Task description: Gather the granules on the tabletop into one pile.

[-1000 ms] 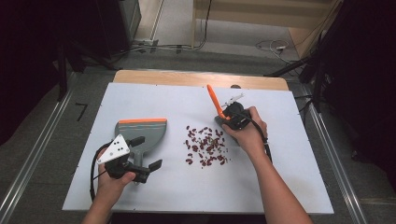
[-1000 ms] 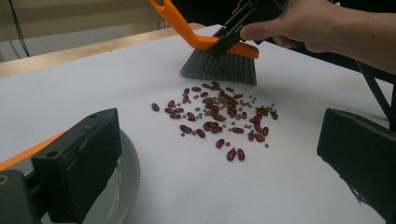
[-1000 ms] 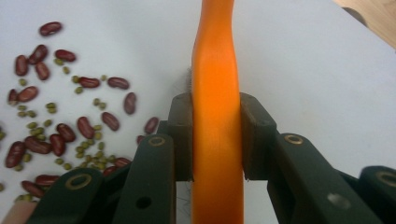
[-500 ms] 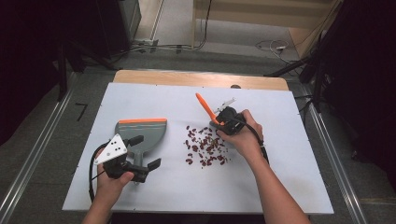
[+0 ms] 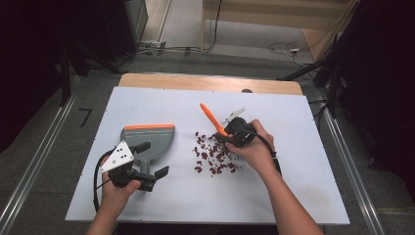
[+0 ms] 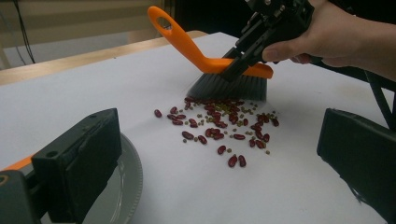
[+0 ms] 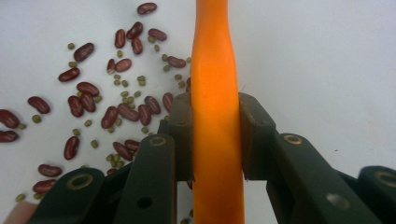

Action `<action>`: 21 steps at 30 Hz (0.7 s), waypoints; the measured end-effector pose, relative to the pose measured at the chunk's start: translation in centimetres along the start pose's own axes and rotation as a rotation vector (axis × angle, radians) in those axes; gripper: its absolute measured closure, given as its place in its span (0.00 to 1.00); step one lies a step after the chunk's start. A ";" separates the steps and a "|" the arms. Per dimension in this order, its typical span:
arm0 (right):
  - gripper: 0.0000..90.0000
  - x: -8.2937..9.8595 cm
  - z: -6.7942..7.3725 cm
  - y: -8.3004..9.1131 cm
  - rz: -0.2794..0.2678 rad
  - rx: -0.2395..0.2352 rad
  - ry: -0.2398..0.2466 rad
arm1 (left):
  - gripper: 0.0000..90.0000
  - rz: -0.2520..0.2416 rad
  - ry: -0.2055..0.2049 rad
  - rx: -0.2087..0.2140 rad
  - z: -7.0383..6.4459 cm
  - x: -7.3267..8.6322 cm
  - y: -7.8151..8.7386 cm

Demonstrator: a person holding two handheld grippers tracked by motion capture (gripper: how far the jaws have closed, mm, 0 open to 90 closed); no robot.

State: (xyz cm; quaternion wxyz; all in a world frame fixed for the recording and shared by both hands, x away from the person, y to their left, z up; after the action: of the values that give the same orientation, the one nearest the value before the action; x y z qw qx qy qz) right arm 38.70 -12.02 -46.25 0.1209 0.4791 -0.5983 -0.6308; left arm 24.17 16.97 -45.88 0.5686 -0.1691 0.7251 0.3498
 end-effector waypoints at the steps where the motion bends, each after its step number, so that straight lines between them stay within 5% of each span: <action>1: 0.77 0.1 0.1 0.1 0.002 -0.002 0.001 | 0.00 0.002 0.000 0.000 0.0 0.0 0.0; 9: 0.77 0.4 -0.4 0.8 -0.020 -0.037 -0.004 | 0.00 -0.003 -0.001 -0.010 0.1 0.0 0.1; 21: 0.77 -1.7 -2.4 -0.2 -0.029 0.019 0.008 | 0.00 0.001 -0.004 -0.013 0.0 0.0 0.1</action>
State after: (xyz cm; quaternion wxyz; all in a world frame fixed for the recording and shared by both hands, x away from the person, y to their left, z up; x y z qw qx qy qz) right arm 41.46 -12.25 -45.21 0.1098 0.4914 -0.5967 -0.6249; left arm 24.14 17.04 -45.85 0.5687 -0.1716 0.7219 0.3550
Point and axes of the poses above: each handheld gripper's, and its own axes: y roughly backward along the jaws, x roughly out of its underside, z roughly to its left, the point moved 3 cm from there along -y, roughly forward along the jaws, and after that the axes turned 2 degrees about z, right-handed, at the moved point
